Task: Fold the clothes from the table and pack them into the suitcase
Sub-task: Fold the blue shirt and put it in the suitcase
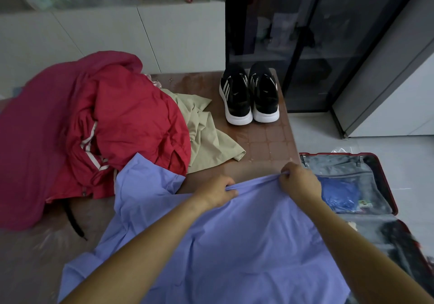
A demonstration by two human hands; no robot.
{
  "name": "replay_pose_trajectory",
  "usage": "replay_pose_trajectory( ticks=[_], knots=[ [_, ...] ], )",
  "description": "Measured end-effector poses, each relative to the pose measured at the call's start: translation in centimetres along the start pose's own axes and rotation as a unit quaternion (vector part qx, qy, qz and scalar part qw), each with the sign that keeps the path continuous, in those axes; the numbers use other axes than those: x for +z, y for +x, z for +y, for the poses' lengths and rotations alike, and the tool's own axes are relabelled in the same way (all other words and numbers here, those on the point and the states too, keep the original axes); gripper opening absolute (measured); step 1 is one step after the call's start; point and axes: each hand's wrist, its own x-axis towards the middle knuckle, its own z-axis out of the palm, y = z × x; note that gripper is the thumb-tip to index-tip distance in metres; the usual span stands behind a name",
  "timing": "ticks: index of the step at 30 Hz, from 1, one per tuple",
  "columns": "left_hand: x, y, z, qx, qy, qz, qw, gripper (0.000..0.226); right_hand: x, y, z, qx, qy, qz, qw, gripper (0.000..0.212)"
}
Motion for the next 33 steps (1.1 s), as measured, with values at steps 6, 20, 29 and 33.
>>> replay_pose_trajectory(
  ticks=[6,20,29,33],
  knots=[
    [0.7,0.5,-0.3,0.01,-0.042,0.007,0.999,0.022,-0.6,-0.5,-0.1,0.187,0.472,-0.052,0.86,0.024],
    [1.2,-0.3,-2.0,0.023,-0.046,0.035,0.998,0.03,-0.7,-1.2,1.9,0.116,0.43,-0.016,0.895,0.017],
    [0.5,-0.1,-1.4,0.031,-0.062,0.11,0.992,0.015,-2.0,-1.1,2.3,0.127,0.582,-0.021,0.803,0.016],
    [-1.0,0.1,-2.9,0.016,-0.035,0.155,0.987,0.029,-1.5,-0.2,3.0,0.088,0.455,-0.017,0.886,0.037]
  ],
)
